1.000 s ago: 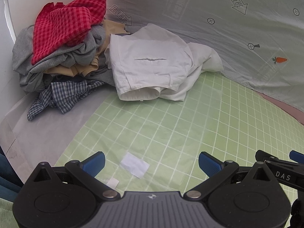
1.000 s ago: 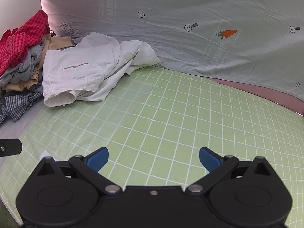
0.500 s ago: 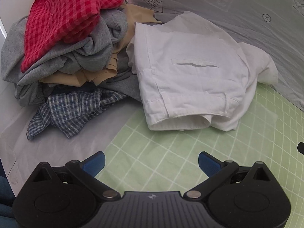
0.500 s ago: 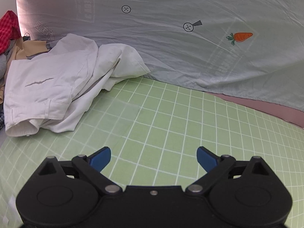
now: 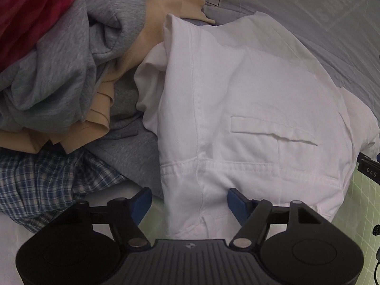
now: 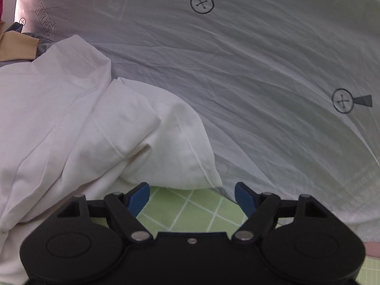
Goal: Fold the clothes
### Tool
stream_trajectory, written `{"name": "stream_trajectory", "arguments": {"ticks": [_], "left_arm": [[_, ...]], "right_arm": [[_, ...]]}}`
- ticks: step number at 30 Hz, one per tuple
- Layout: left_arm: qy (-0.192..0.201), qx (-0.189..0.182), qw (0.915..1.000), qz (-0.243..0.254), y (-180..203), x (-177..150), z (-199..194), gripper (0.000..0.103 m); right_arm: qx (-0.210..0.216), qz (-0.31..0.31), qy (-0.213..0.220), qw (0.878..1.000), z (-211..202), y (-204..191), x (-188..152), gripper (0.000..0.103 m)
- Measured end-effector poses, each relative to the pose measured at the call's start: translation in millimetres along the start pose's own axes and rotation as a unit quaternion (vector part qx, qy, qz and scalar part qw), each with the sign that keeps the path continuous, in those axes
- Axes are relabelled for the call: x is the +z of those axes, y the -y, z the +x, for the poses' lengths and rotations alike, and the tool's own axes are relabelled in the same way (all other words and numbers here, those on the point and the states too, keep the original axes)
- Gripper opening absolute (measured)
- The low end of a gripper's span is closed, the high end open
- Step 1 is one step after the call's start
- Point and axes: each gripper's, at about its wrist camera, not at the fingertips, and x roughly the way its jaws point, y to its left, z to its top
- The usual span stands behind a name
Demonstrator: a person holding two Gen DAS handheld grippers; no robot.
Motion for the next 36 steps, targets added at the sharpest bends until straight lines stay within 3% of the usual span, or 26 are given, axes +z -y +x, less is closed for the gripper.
{"name": "stream_trajectory", "arguments": {"ticks": [5,7,8,12,16,20,27,36], "left_arm": [[-0.005,-0.031,0.9994,-0.012,-2.1,-2.1,3.9,0.048],[-0.002,-0.03,0.9995,-0.011,-1.2,-4.2,2.0,0.039],[-0.001,-0.027,0.9996,-0.012,-0.7,-4.9,0.6,0.032],[0.005,-0.017,0.9998,-0.005,1.8,-8.6,-10.6,0.016],[0.025,-0.008,0.9996,0.015,6.6,-22.2,-28.6,0.013],[0.032,-0.026,0.9991,0.01,5.4,-37.1,-54.9,0.012],[0.034,-0.074,0.9962,0.031,18.7,-85.1,-112.7,0.012],[-0.025,-0.121,0.9908,0.056,39.4,-220.1,-173.0,0.013]], "right_arm": [[0.022,0.002,-0.004,1.0,27.5,0.4,4.2,0.069],[0.03,-0.002,-0.005,1.0,29.2,0.9,2.1,0.055],[0.035,-0.001,-0.007,0.999,28.7,2.1,0.4,0.038],[0.047,0.009,-0.005,0.999,12.5,8.8,-5.7,0.022],[0.053,0.028,0.004,0.998,-14.3,17.2,-12.8,0.017],[0.034,0.079,-0.011,0.996,-50.8,38.6,-40.7,0.016],[-0.046,0.171,-0.049,0.983,-158.3,105.7,-144.5,0.013],[-0.18,0.192,-0.073,0.962,-327.6,179.8,-275.3,0.013]]}}
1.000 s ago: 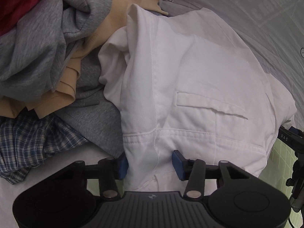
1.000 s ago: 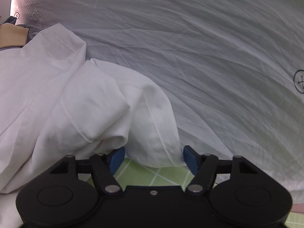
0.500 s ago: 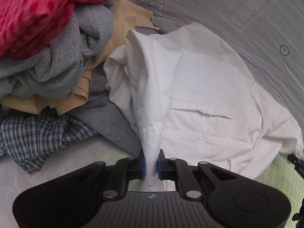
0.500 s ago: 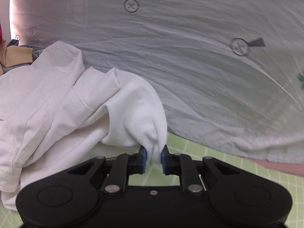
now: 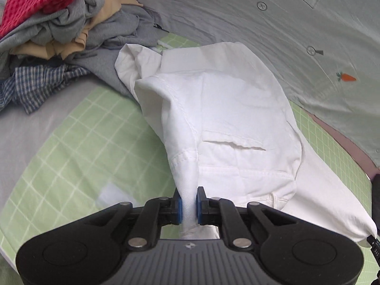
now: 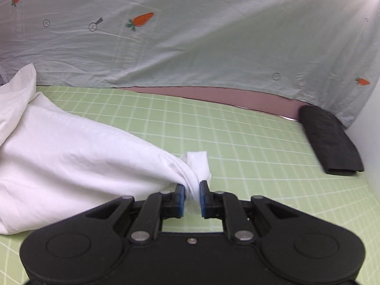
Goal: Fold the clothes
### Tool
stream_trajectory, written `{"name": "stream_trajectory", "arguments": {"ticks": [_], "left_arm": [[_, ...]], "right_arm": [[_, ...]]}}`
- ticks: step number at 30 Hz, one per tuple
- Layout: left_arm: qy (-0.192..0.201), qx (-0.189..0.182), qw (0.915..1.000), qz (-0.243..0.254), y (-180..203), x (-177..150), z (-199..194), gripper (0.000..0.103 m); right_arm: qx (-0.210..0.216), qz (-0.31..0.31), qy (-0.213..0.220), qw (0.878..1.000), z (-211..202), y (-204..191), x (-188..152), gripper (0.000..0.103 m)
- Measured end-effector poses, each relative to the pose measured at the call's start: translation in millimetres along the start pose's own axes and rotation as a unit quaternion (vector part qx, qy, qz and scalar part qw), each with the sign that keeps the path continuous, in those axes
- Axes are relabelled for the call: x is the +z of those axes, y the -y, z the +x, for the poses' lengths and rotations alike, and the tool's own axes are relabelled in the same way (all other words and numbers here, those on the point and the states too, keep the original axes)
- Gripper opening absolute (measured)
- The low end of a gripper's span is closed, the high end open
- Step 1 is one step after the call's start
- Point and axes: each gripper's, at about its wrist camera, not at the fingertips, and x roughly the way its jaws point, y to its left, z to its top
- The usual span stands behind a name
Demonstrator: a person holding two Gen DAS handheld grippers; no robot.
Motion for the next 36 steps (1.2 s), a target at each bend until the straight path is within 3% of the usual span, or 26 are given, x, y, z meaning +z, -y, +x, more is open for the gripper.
{"name": "stream_trajectory", "arguments": {"ticks": [5,9,15,20,25,27,29,31,33,36], "left_arm": [[-0.033,-0.02,0.9989,-0.029,12.8,-64.0,-14.5,0.013],[-0.036,-0.023,0.9981,-0.044,21.5,-80.0,-17.4,0.013],[0.027,-0.027,0.9962,-0.078,23.3,-62.7,-46.3,0.012],[0.067,-0.018,0.9932,-0.094,14.5,-26.2,-54.4,0.013],[0.062,0.008,0.9931,-0.1,6.2,-2.9,-21.1,0.013],[0.035,0.043,0.9925,-0.109,0.0,0.8,13.2,0.013],[0.0,0.087,0.9898,-0.113,-2.7,1.7,44.8,0.018],[-0.024,0.105,0.9875,-0.116,-2.7,1.7,57.4,0.021],[-0.022,0.113,0.9878,-0.105,-1.2,2.3,56.1,0.026],[-0.004,0.118,0.9885,-0.095,0.2,3.8,45.8,0.048]], "right_arm": [[-0.053,0.029,-0.002,0.998,-33.6,66.8,-27.3,0.012],[-0.066,0.048,-0.009,0.997,-31.8,103.9,-36.8,0.012],[-0.089,0.04,0.016,0.995,-30.4,127.0,-27.9,0.012],[-0.12,0.072,0.063,0.988,-31.8,155.9,7.8,0.012],[-0.17,0.097,0.105,0.975,-25.4,183.6,44.2,0.012],[-0.171,0.115,0.086,0.975,-8.2,188.7,47.7,0.012],[-0.159,0.1,0.034,0.982,22.7,187.1,43.2,0.014],[-0.157,0.089,-0.022,0.983,49.5,180.6,34.1,0.015],[-0.156,0.097,-0.053,0.981,59.3,174.2,25.2,0.023],[-0.147,0.147,-0.051,0.977,52.2,169.9,15.5,0.038]]}}
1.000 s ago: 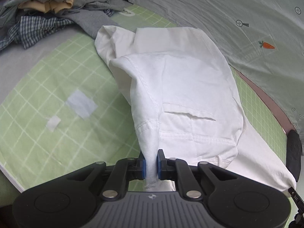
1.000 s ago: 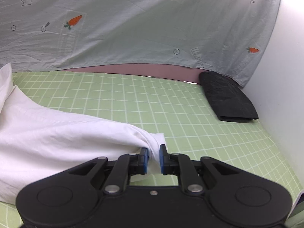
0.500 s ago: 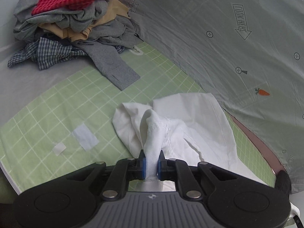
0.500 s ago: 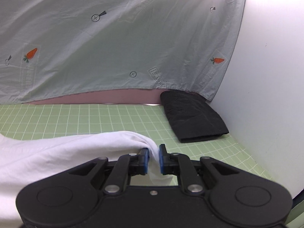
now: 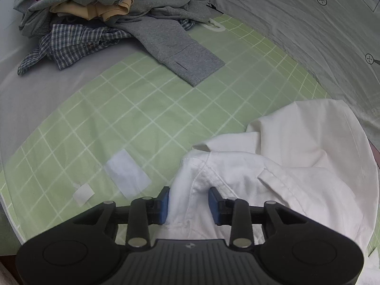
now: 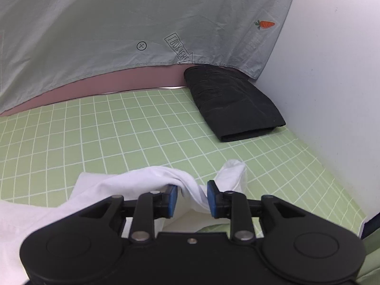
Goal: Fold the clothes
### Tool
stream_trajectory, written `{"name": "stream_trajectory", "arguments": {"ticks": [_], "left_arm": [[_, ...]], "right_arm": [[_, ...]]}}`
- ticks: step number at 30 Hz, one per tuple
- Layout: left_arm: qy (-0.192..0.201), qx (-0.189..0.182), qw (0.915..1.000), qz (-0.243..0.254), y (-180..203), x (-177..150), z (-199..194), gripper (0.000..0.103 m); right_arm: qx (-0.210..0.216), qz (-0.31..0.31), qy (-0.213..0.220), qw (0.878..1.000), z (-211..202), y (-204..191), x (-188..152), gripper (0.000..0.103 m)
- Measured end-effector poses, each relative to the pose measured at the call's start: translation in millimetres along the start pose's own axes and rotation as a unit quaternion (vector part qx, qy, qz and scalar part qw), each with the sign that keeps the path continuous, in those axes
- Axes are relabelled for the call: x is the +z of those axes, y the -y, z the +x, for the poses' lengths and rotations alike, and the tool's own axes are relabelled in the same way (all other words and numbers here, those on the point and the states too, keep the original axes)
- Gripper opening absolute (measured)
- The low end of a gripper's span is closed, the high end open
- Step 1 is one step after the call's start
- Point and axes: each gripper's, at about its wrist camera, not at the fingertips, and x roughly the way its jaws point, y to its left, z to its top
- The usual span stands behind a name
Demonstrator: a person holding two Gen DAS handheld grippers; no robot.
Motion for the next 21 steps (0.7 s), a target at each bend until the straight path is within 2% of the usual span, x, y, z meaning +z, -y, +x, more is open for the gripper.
{"name": "stream_trajectory", "arguments": {"ticks": [2,5,7,9,10,15,21], "left_arm": [[0.025,0.002,0.9997,-0.003,-0.4,0.6,-14.1,0.061],[0.058,0.002,0.9983,0.006,6.4,0.5,-37.3,0.071],[0.074,-0.007,0.997,0.019,15.6,-2.5,-51.9,0.075],[0.081,-0.022,0.9956,0.042,31.3,-9.6,-60.3,0.078],[0.083,-0.03,0.9945,0.056,40.8,-14.0,-63.3,0.08],[0.066,-0.069,0.9878,0.123,91.0,-43.5,-60.2,0.081],[0.039,-0.112,0.9706,0.209,141.8,-82.6,-56.0,0.085]], "right_arm": [[0.004,0.015,-0.001,1.0,-1.8,0.2,-3.6,0.05],[0.008,0.027,-0.001,1.0,-4.1,1.3,-5.5,0.056],[0.005,0.035,0.004,0.999,-7.1,3.9,-4.7,0.061],[0.01,0.048,0.01,0.999,-12.1,8.3,-5.6,0.073],[0.014,0.054,0.014,0.998,-15.0,10.5,-6.4,0.074],[0.038,0.051,0.016,0.998,-23.7,9.9,-14.5,0.081],[0.054,0.044,-0.001,0.998,-26.1,5.9,-26.7,0.081]]}}
